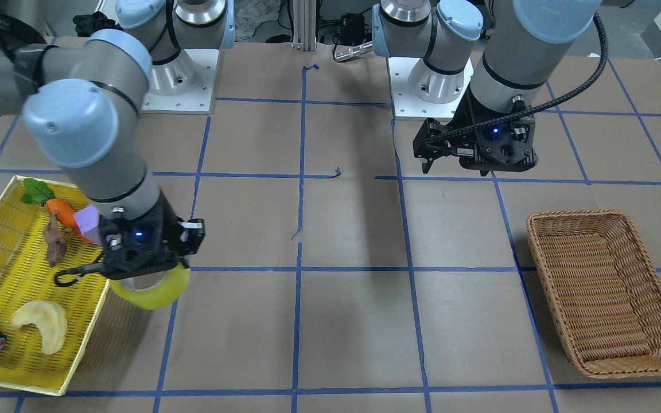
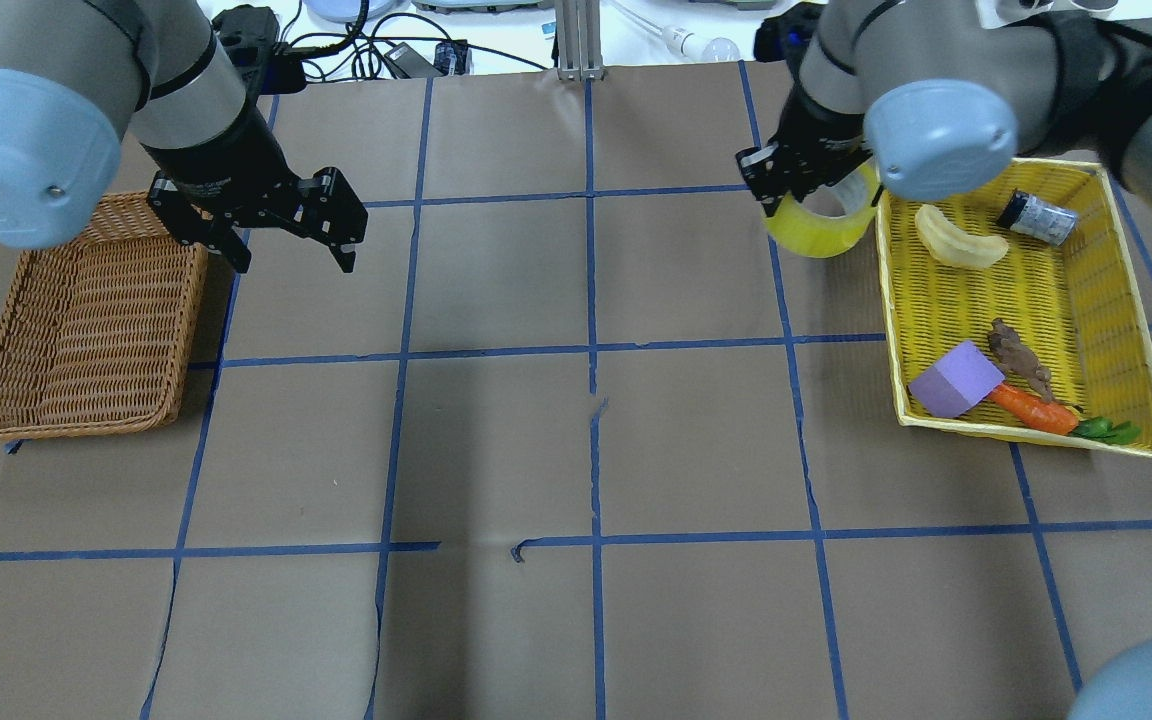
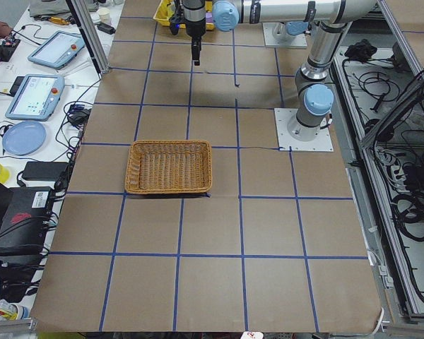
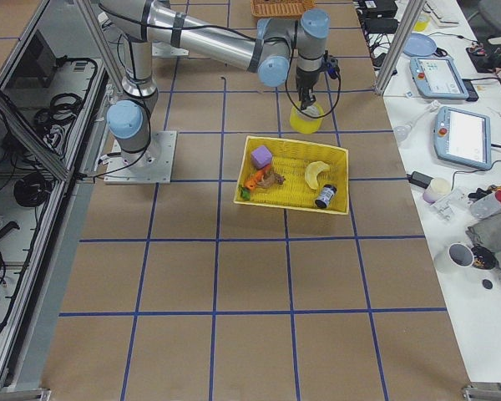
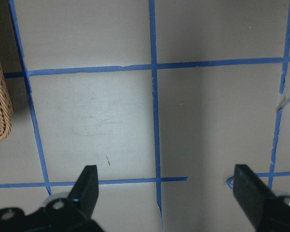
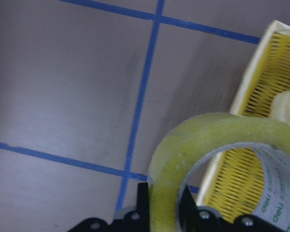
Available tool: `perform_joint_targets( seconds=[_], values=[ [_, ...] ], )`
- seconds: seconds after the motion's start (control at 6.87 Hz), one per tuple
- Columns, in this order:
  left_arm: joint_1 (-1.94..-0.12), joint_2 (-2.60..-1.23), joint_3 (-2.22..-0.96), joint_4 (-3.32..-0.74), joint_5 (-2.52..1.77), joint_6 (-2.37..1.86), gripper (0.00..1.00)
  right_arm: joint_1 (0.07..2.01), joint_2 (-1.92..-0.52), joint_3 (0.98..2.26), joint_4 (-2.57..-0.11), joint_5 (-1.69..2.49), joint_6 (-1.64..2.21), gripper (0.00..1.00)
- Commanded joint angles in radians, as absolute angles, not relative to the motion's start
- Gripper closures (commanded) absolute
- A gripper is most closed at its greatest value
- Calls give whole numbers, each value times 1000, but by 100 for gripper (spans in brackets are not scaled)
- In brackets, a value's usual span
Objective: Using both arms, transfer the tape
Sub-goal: 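Lift the tape roll with the right gripper and carry it to table center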
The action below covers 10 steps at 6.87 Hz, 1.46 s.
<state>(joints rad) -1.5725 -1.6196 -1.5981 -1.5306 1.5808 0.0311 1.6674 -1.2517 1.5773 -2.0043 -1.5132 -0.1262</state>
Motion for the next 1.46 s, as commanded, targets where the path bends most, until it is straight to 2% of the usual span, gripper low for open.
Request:
perform_joint_targets(
  seconds=[0.0, 0.44, 0.73, 0.87, 1.02, 1.17, 1.31],
  values=[
    [-1571, -1620, -1597, -1528, 1583, 32, 0, 1819, -1166, 1583, -2109, -1511, -42, 100],
    [-1568, -1621, -1598, -1528, 1603, 32, 0, 1943, -1037, 1585, -2200, -1503, 20, 100],
    [-1554, -1623, -1598, -1528, 1603, 107, 0, 1968, -1006, 1586, -2224, -1517, 21, 100],
    [-1524, -1623, -1598, -1529, 1603, 127, 0, 1974, -1002, 1588, -2226, -1514, 21, 88],
    [-1505, -1624, -1600, -1529, 1598, 127, 0, 1977, -999, 1588, -2224, -1511, 23, 39],
    [-1505, -1624, -1600, -1529, 1598, 126, 0, 1985, -1005, 1586, -2214, -1512, 31, 0],
    [-1509, -1624, -1600, -1529, 1598, 114, 0, 1980, -1031, 1572, -2210, -1509, 35, 0]
  ],
)
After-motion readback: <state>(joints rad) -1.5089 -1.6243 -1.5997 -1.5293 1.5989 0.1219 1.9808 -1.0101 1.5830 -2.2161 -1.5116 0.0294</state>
